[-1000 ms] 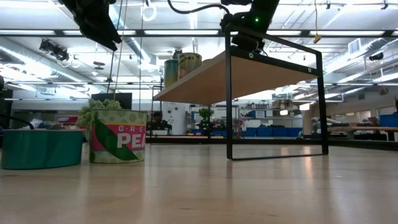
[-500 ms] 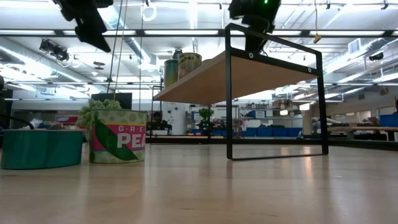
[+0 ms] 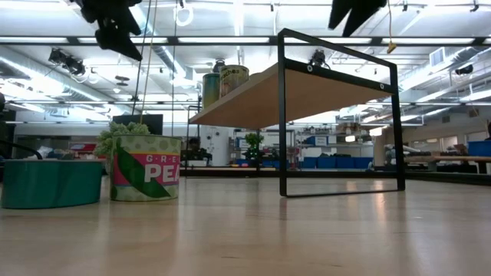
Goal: Pick and place cans onto a shelf
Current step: Put the canned diced tomatoes on the shelf
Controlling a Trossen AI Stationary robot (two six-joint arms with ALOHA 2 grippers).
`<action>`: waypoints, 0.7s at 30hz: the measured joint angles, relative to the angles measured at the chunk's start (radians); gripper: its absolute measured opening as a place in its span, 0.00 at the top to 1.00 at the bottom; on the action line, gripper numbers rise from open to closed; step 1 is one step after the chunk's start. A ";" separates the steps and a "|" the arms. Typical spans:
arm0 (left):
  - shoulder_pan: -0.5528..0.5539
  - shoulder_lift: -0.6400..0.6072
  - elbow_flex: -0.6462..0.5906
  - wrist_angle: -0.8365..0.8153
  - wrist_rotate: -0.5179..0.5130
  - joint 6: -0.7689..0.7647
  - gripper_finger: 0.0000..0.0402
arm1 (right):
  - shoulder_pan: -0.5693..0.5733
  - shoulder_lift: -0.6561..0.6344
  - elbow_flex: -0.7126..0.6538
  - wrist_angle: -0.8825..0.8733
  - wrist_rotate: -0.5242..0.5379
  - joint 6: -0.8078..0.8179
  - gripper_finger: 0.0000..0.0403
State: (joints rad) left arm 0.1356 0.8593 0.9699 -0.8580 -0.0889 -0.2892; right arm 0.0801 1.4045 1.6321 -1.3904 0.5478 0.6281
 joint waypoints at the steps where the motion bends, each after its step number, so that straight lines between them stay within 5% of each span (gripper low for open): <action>1: 0.001 0.000 0.000 0.009 -0.006 -0.016 0.06 | 0.020 -0.011 0.000 -0.007 0.006 0.026 0.14; 12: -0.011 0.000 0.000 0.036 0.008 -0.120 0.06 | 0.235 -0.037 -0.017 -0.087 0.009 0.201 0.14; 21: -0.059 0.000 0.000 0.036 0.008 -0.146 0.06 | 0.429 -0.104 -0.272 -0.052 0.000 0.532 0.14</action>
State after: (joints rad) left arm 0.0768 0.8593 0.9699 -0.8219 -0.0814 -0.4348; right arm 0.5090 1.3003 1.3599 -1.4421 0.5478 1.1597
